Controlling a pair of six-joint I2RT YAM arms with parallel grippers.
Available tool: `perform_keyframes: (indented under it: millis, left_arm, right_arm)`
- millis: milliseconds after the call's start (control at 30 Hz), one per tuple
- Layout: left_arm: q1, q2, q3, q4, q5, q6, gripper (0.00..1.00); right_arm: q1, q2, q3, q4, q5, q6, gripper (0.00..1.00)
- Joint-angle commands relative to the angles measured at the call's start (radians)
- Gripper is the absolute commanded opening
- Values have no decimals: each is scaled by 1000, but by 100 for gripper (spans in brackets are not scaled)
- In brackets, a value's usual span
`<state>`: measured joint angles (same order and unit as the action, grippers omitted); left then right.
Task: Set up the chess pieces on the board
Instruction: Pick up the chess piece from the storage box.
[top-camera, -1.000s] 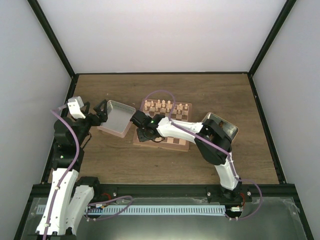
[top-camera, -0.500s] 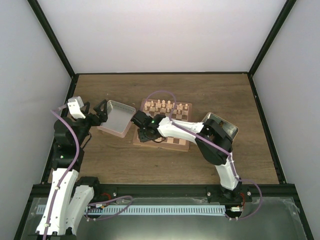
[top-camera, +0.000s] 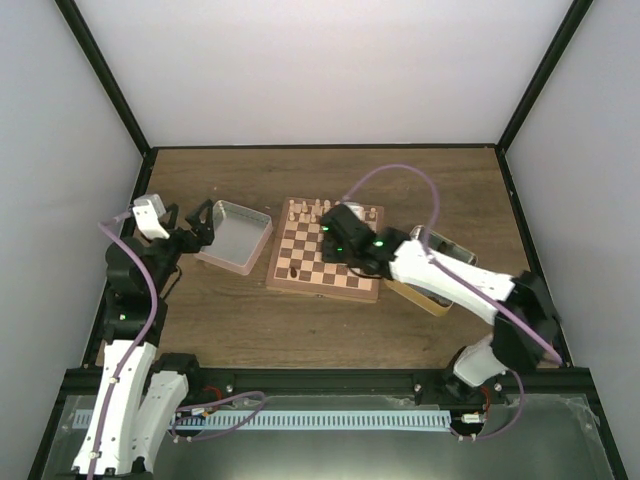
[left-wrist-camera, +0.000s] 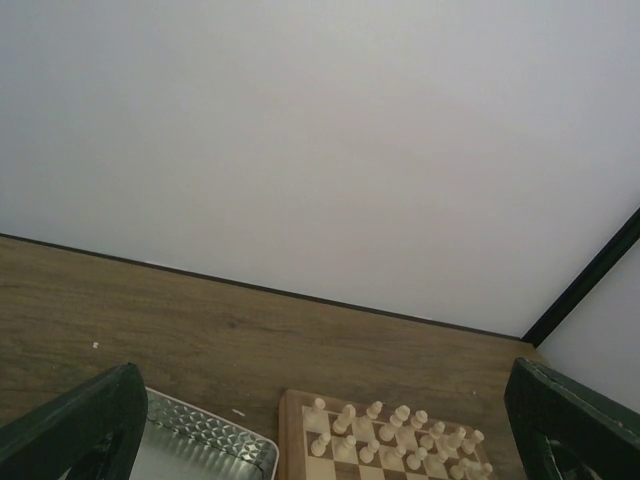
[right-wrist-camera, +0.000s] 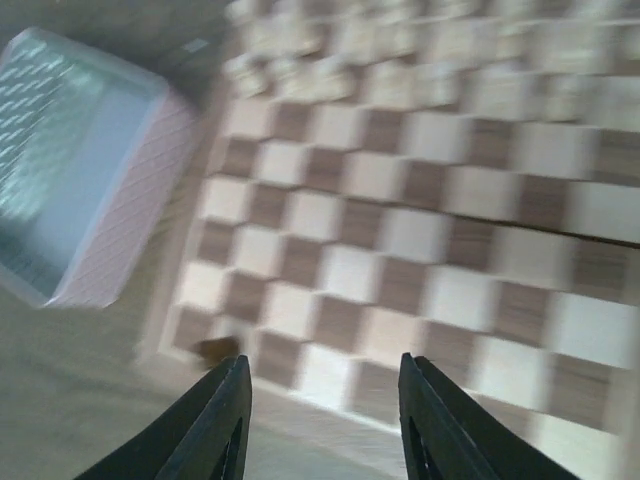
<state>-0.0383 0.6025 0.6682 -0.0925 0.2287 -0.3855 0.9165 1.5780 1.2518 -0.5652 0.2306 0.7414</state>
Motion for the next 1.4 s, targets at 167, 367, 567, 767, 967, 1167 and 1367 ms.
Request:
perform_keyframes:
  millis: [167,367,567,767,967,1167,1367]
  left_arm:
    - [13,-10,8,42,-16,8,100]
    - [12,29,80,119,54,21,100]
    - [12,77,90,196,56,59,100]
    - [13,121,78,213,37,59,100]
    - [14,123,40,250,29,37,100]
    - [14,119,42,248,28,36,100]
    - [14,104,42,243,31,36,100]
  right_arm:
    - [-291,-383,-359,-142,171,175,37]
    - [-520,-505,-474,-69,144,110,33]
    - [-704,-404,-518,19,78,5,32]
    - [-735,-319,-537,64,61,-25,27]
    - [-737,-268,-554,81,31,-45,26]
    - [-737,-210,-562,96,13,-38,26]
    - [-737,-179,-566,117,6,-42,22]
